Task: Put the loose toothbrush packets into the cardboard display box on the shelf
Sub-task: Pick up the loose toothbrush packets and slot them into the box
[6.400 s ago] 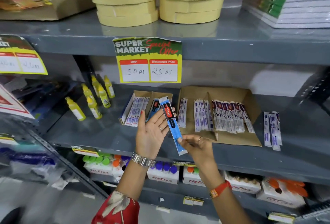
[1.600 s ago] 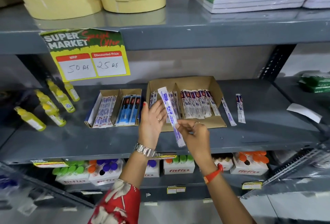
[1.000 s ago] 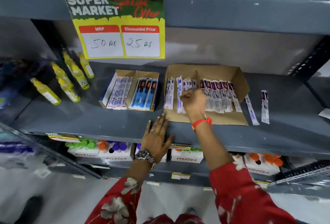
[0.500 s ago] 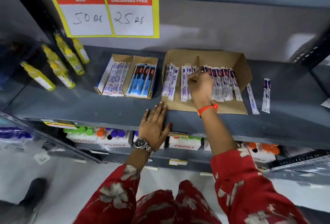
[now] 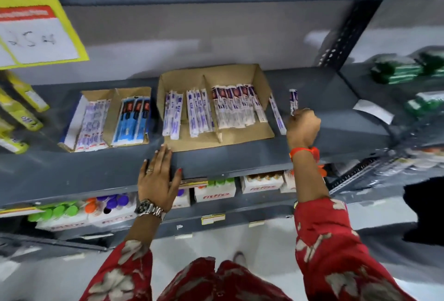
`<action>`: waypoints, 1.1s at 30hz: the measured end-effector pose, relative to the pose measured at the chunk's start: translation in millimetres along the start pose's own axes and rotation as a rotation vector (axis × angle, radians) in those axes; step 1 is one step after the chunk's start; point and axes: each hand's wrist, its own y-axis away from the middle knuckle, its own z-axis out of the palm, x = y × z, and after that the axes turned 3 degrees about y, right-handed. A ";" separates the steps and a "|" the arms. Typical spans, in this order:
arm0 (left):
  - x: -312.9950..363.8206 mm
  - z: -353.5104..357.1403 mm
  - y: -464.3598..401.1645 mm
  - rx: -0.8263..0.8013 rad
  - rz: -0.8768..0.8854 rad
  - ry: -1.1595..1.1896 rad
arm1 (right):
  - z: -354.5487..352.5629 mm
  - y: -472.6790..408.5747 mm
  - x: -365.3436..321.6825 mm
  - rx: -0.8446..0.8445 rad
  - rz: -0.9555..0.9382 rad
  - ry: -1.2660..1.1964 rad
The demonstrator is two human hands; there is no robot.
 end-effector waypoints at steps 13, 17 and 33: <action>2.9 -0.3 0.9 0.012 -0.022 0.020 | 22.6 -17.5 11.7 -0.196 0.118 0.048; 0.9 -1.6 1.9 0.008 -0.023 0.044 | 20.2 -14.9 14.6 -0.171 0.118 0.015; 64.1 -49.4 -28.6 0.346 -0.025 1.006 | -0.9 110.7 -40.7 -0.367 -0.398 -0.380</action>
